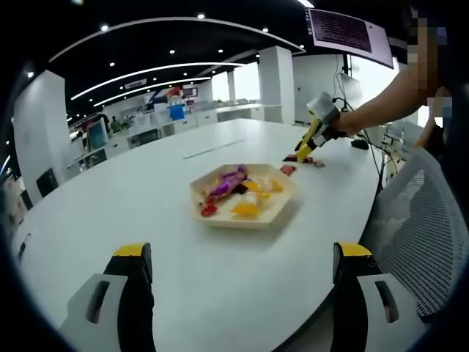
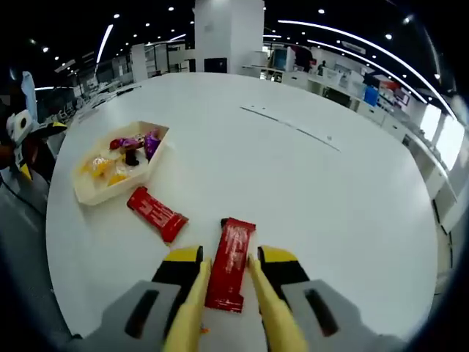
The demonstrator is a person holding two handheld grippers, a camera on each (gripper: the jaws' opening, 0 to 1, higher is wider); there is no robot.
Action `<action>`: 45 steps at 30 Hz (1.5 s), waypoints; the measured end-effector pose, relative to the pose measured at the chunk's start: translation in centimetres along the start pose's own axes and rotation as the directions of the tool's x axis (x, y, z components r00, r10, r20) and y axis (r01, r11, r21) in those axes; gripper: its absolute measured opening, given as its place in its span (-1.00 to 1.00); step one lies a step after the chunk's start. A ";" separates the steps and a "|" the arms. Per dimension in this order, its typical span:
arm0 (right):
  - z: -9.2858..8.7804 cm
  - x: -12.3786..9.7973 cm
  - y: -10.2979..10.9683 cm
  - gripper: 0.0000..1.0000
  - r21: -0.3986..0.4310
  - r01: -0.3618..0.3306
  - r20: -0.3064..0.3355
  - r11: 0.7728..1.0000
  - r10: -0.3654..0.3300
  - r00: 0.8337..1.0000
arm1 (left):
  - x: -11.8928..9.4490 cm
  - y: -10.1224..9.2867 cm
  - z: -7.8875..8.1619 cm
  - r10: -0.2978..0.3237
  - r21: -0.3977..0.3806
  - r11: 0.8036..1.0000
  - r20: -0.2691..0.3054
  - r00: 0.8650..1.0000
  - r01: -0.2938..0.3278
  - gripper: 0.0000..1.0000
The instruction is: Place the target food into the container with the food tongs after gripping and lifting it, then release it inside without dropping or visibly crushing the food.
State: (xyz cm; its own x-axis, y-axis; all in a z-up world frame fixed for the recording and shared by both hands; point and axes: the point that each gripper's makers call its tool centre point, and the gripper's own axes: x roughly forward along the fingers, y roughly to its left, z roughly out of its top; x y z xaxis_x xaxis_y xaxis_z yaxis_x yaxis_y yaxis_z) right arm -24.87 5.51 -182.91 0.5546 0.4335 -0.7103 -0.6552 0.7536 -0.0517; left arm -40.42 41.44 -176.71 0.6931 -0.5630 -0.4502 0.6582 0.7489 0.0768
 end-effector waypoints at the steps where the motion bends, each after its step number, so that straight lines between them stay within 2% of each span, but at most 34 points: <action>1: 0.1 0.1 0.0 -0.43 -0.003 0.002 -0.012 1.000 -0.002 1.000 | 0.0 0.0 0.0 0.000 0.001 1.000 0.000 1.000 0.000 0.99; 4: 0.0 0.1 0.0 -0.44 -0.005 -0.005 -0.023 1.000 0.005 1.000 | 0.0 0.0 0.0 0.001 0.000 1.000 -0.001 1.000 -0.001 0.99; 11: 0.5 -0.9 1.5 -0.54 0.016 -0.003 -0.025 1.000 0.003 1.000 | -0.1 0.0 0.1 0.005 -0.002 1.000 0.002 1.000 -0.005 0.99; 16: 0.8 -1.2 2.4 -0.55 -0.016 -0.003 -0.040 1.000 0.002 0.999 | -0.1 0.1 0.1 0.005 -0.002 1.000 0.003 1.000 -0.005 0.99; 23: 1.7 -1.5 3.0 -0.55 -0.008 -0.019 -0.028 1.000 0.019 0.999 | 0.0 0.1 0.0 0.004 -0.002 1.000 0.003 1.000 -0.004 0.99; 30: 4.0 -2.6 2.6 -0.55 -0.013 -0.030 0.008 0.999 0.030 1.000 | -0.1 0.2 0.2 0.006 -0.012 1.000 0.010 1.000 -0.006 0.99; 33: 5.6 -3.1 2.4 -0.55 -0.024 -0.028 0.037 0.999 0.029 0.999 | 0.0 -0.2 0.2 -0.004 0.005 1.000 0.005 1.000 0.004 0.99; 42: 8.9 -3.5 3.7 -0.54 -0.090 -0.059 0.074 0.994 0.066 0.995 | 0.0 -0.2 0.3 -0.009 0.000 1.000 0.012 1.000 0.009 0.99; 45: 9.5 -2.9 4.1 -0.54 -0.110 -0.076 0.082 0.991 0.085 0.993 | 0.0 -0.2 0.3 -0.012 -0.001 1.000 0.016 1.000 0.012 0.99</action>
State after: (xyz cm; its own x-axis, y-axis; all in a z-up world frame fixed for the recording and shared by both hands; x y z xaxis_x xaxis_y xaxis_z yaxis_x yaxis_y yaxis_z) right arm -24.26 12.05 -174.42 0.5368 0.5349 -0.6525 -0.7478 0.6598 -0.0743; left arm -40.45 41.18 -176.46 0.6898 -0.5777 -0.4364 0.6663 0.7424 0.0703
